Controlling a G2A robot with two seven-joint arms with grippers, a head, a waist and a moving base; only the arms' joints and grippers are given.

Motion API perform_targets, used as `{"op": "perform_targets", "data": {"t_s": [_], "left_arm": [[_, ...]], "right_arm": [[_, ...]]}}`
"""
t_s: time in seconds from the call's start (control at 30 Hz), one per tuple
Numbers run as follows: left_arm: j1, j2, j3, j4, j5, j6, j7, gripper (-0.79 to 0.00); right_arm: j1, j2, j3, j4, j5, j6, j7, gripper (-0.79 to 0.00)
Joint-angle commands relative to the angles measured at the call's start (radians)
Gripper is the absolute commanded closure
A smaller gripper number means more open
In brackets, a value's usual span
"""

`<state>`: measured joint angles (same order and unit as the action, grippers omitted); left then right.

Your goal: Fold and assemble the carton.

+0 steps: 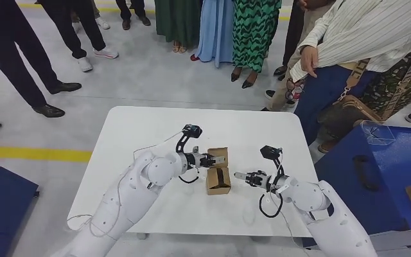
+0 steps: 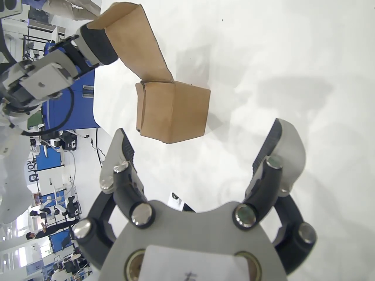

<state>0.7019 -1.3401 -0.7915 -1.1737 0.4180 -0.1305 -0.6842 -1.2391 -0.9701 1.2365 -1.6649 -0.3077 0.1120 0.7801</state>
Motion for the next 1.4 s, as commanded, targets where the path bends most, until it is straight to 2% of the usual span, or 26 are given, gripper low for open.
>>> {"op": "perform_targets", "data": {"t_s": [0.0,0.07,0.17,0.3,0.5,0.83,0.93,1.03,1.17,1.37], "left_arm": [[-0.022,-0.011,0.016,0.049,-0.016,-0.042,-0.004,-0.785],[-0.034,-0.019,0.023,0.084,-0.037,-0.076,-0.004,-0.391],[-0.045,-0.024,0.023,0.118,-0.047,-0.117,0.001,-0.274],[-0.048,-0.025,0.009,0.154,-0.066,-0.15,-0.001,-0.2],[-0.044,-0.026,-0.002,0.167,-0.081,-0.177,-0.011,0.0],[-0.016,-0.018,-0.032,0.128,-0.091,-0.208,-0.028,0.0],[0.015,-0.009,-0.052,0.089,-0.063,-0.205,0.009,0.0],[0.072,0.006,-0.08,0.021,0.014,-0.174,0.089,0.0],[0.174,0.027,-0.119,-0.099,0.11,-0.088,0.174,0.0],[0.317,0.056,-0.182,-0.267,0.153,-0.041,0.165,0.0]], "right_arm": [[-0.004,0.0,0.005,-0.006,-0.002,0.003,-0.001,-0.785],[-0.006,0.0,0.009,-0.009,-0.002,0.006,-0.001,-0.785],[-0.006,0.0,0.012,-0.011,-0.007,0.011,-0.004,-0.785],[0.001,-0.003,0.009,-0.007,-0.015,0.026,-0.009,-0.785],[0.017,-0.007,-0.001,-0.008,-0.021,0.042,-0.006,-0.785],[0.043,-0.015,-0.022,-0.003,-0.037,0.064,0.0,-0.785],[0.05,-0.016,-0.022,-0.003,-0.044,0.067,-0.003,-0.785],[0.052,-0.017,-0.012,-0.01,-0.041,0.066,-0.02,-0.785],[0.053,-0.018,-0.004,-0.016,-0.039,0.072,-0.016,-0.785],[0.064,-0.023,-0.026,-0.012,-0.061,0.084,-0.007,-0.785]]}}
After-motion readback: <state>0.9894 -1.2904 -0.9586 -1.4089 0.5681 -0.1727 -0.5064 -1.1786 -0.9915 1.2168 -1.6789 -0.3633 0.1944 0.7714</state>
